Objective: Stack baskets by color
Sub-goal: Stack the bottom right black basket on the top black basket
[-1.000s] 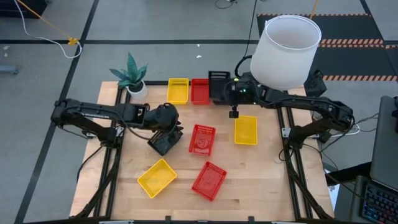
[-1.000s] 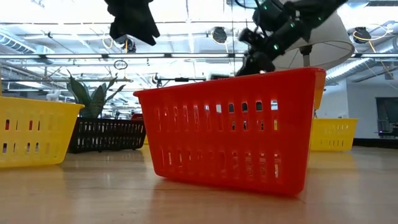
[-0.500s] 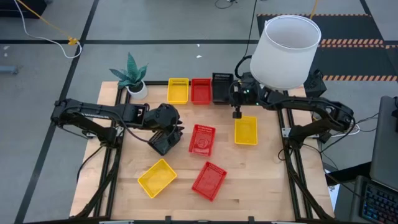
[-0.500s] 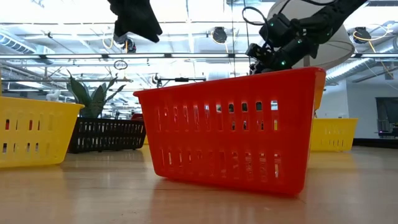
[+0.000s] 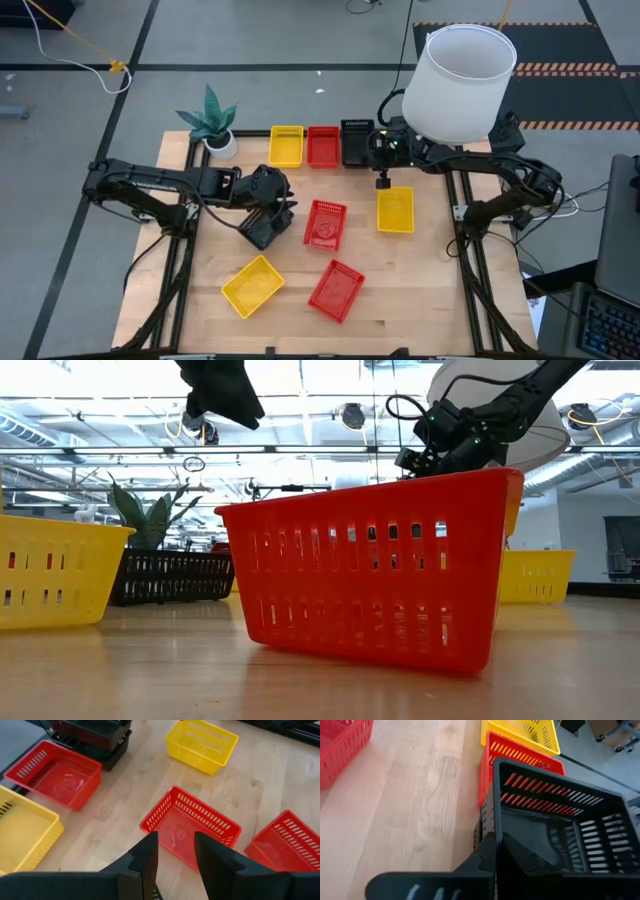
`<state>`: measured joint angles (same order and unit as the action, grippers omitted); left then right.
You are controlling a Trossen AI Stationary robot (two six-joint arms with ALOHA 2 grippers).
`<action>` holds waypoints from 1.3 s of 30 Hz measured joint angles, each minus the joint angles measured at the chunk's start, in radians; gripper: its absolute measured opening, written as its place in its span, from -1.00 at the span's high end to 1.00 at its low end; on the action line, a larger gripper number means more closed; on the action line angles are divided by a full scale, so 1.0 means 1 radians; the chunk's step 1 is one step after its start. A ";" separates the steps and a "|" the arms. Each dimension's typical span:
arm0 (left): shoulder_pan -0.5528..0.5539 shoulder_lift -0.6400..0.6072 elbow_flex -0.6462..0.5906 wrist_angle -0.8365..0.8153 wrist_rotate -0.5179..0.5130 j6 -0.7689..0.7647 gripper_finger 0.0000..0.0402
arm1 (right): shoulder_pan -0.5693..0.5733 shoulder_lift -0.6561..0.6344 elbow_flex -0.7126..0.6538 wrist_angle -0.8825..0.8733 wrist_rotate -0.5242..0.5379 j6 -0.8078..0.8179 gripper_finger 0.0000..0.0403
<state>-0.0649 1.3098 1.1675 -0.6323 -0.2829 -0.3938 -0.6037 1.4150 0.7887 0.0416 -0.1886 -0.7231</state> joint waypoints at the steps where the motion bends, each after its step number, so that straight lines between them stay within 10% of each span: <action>1: 0.002 0.000 0.000 0.000 -0.005 0.003 0.37 | 0.000 0.006 0.000 0.007 0.000 0.000 0.98; 39: 0.123 -0.001 0.000 0.001 -0.006 0.025 0.37 | -0.037 0.086 0.000 0.082 -0.025 -0.004 0.98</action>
<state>0.0586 1.3090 1.1675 -0.6315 -0.2890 -0.3683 -0.6403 1.5011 0.7891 0.1238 -0.2134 -0.7276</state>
